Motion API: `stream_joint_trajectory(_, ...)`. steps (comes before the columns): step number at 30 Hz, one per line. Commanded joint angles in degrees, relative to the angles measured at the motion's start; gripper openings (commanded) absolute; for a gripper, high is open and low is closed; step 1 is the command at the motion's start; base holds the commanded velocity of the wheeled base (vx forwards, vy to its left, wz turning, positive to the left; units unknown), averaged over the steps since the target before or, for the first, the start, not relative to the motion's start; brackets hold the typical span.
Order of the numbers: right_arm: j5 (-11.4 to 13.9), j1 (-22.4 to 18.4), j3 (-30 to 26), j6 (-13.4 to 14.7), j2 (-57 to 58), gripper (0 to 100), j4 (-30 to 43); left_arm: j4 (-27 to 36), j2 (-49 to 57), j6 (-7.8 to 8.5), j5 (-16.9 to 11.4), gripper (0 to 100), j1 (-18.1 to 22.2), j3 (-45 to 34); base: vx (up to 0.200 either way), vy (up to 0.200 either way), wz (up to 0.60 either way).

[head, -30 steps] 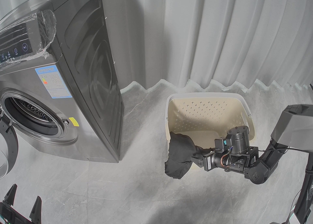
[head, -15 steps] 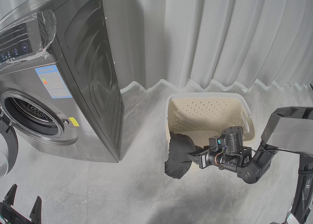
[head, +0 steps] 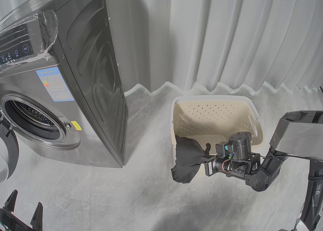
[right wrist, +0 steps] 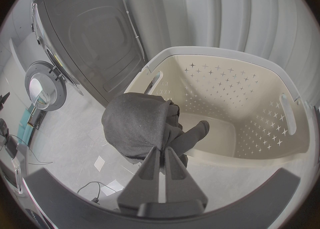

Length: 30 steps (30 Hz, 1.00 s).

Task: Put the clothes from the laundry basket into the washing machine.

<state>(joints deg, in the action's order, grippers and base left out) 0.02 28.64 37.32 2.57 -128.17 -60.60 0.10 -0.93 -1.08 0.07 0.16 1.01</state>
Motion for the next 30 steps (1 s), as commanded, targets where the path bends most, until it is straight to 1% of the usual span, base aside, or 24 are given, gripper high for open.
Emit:
stream_joint_trajectory(1,0.1,0.4,-3.0,0.0,4.5,0,-0.2,0.0,0.9,-0.06,0.0,100,0.0,-1.0,0.000,0.000,0.00)
stream_joint_trajectory(6,0.1,1.1,-6.6,0.2,12.9,0,-0.3,0.0,0.9,-0.06,0.0,100,0.0,-1.0,0.000,0.000,0.00)
stream_joint_trajectory(10,0.0,2.0,-6.9,0.5,18.3,0,-0.2,0.0,0.9,-0.06,0.0,100,0.0,-1.0,0.000,0.000,0.00)
stream_joint_trajectory(12,0.0,2.0,-6.9,0.5,18.6,0,-0.2,0.0,0.9,-0.06,0.0,100,0.0,-1.0,0.000,0.000,0.00)
stream_joint_trajectory(14,-0.4,3.9,-6.7,0.8,25.7,0,-0.1,0.0,0.9,-0.06,0.0,100,0.0,-1.0,0.000,0.000,0.00)
stream_joint_trajectory(15,-0.5,4.1,-6.6,0.9,26.7,0,-0.1,0.0,0.9,-0.06,0.0,100,0.0,-1.0,0.000,0.000,0.00)
stream_joint_trajectory(22,-0.2,3.4,-6.3,1.3,34.2,0,-0.5,0.0,0.9,-0.06,0.0,100,0.0,-1.0,0.000,0.000,0.00)
stream_joint_trajectory(24,-0.1,3.4,-6.5,1.9,36.7,0,-0.7,0.0,0.9,0.03,0.0,100,0.0,-1.0,0.000,0.000,0.00)
stream_joint_trajectory(30,-0.1,3.4,-6.8,2.3,42.9,0,-3.2,0.0,0.9,0.38,-0.2,100,0.0,-1.0,0.000,0.000,0.00)
